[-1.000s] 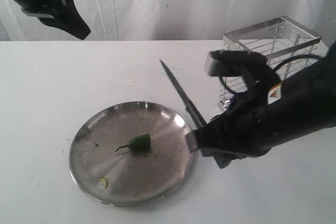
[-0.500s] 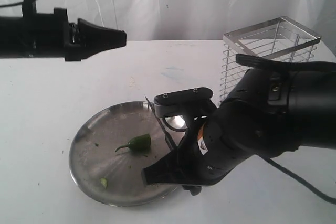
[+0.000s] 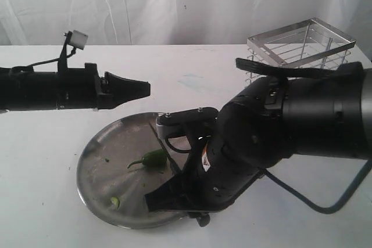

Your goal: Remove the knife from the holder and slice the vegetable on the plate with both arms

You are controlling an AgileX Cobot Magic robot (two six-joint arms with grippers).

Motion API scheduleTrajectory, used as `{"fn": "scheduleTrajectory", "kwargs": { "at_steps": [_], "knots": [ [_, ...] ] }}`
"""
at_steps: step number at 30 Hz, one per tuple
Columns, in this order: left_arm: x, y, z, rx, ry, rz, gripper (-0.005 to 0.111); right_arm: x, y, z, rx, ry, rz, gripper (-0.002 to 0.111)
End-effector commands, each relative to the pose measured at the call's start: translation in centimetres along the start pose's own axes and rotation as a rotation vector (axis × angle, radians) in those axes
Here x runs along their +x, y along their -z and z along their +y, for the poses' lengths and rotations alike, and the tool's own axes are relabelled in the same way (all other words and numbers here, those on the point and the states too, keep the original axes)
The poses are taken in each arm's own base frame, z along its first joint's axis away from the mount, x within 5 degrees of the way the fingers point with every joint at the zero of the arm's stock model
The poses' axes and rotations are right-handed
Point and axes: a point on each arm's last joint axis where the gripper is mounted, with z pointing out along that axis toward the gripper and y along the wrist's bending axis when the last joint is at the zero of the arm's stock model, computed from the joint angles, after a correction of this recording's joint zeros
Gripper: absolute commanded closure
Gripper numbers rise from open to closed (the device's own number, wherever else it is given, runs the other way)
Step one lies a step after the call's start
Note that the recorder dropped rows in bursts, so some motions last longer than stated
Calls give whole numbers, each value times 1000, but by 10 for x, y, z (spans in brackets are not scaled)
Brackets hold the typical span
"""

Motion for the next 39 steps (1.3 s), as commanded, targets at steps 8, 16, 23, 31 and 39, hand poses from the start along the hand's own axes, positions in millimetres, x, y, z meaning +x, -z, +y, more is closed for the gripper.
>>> {"fn": "scheduleTrajectory", "kwargs": {
  "at_steps": [8, 16, 23, 31, 39],
  "knots": [
    [32, -25, 10, -11, -22, 81, 107, -3, -20, -1, 32, 0, 18, 108],
    [56, -31, 23, -25, 16, 130, 107, -5, -20, -1, 33, 0, 5, 108],
    [68, -33, 29, -30, 26, 154, 107, -5, -20, -1, 33, 0, 5, 108],
    [75, -33, 37, -132, 54, 223, 107, -5, -21, -1, 30, 0, -1, 108],
    [77, -34, 37, -154, 61, 244, 107, -3, -34, -2, 46, -1, 31, 108]
  ]
}}
